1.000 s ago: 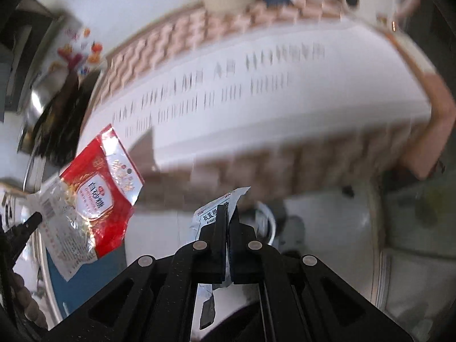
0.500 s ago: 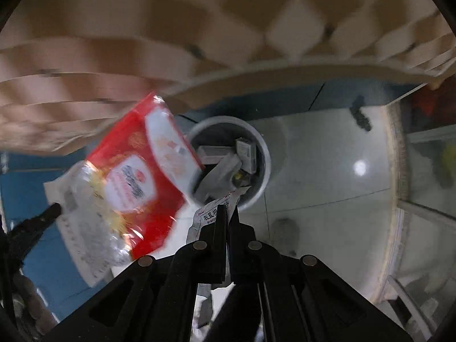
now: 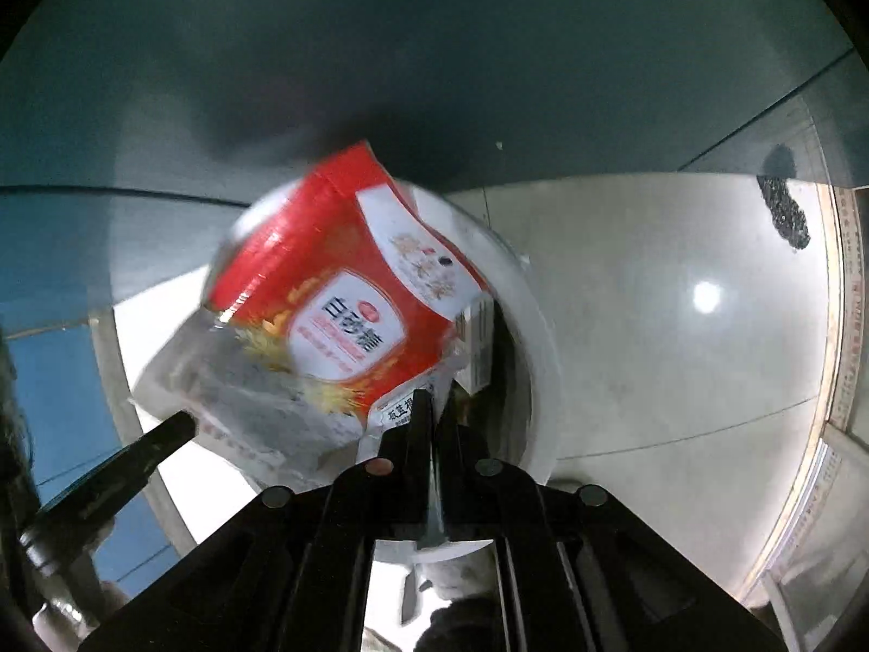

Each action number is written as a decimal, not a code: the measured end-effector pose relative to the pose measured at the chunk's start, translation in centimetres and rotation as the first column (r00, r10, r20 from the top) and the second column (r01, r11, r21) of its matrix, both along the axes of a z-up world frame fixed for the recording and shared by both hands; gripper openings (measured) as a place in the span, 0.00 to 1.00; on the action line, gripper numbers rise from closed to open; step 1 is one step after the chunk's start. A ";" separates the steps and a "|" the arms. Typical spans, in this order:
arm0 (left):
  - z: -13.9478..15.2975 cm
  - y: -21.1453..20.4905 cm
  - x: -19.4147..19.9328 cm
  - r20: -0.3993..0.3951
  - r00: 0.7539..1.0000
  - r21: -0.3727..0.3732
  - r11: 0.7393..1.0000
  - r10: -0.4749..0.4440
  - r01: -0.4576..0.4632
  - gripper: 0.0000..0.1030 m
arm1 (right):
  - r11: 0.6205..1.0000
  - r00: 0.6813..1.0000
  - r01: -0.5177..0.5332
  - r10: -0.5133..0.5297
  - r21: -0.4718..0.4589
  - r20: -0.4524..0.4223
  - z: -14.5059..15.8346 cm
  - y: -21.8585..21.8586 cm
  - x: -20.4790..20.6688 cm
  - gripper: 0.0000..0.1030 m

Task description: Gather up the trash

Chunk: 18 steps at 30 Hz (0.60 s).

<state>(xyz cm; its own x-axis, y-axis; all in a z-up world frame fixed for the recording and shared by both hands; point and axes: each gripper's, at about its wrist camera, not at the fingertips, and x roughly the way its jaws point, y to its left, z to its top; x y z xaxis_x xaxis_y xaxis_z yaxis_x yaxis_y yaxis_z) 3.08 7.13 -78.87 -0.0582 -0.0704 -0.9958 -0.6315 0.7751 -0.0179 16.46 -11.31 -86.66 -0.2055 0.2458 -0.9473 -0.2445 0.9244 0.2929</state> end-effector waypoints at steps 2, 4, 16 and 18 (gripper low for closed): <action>1.9 -0.5 -1.0 0.018 1.000 0.053 0.999 -0.015 0.014 1.00 | 1.000 1.000 -0.008 0.008 -0.013 0.005 0.4 -0.3 -0.2 0.61; 3.6 -0.9 -2.0 0.016 1.000 0.085 0.996 -0.027 0.025 1.00 | 1.000 0.999 -0.028 0.028 -0.015 0.031 1.6 -0.5 -0.9 0.86; 20.5 -5.3 -7.4 0.074 0.997 0.191 0.981 -0.029 0.015 1.00 | 0.981 0.966 -0.150 0.172 -0.125 0.192 17.8 -4.4 -6.7 1.00; 23.6 -6.2 -7.8 0.098 0.994 0.201 0.979 -0.045 0.025 1.00 | 0.981 0.958 -0.150 0.174 -0.121 0.227 22.2 -5.2 -7.5 1.00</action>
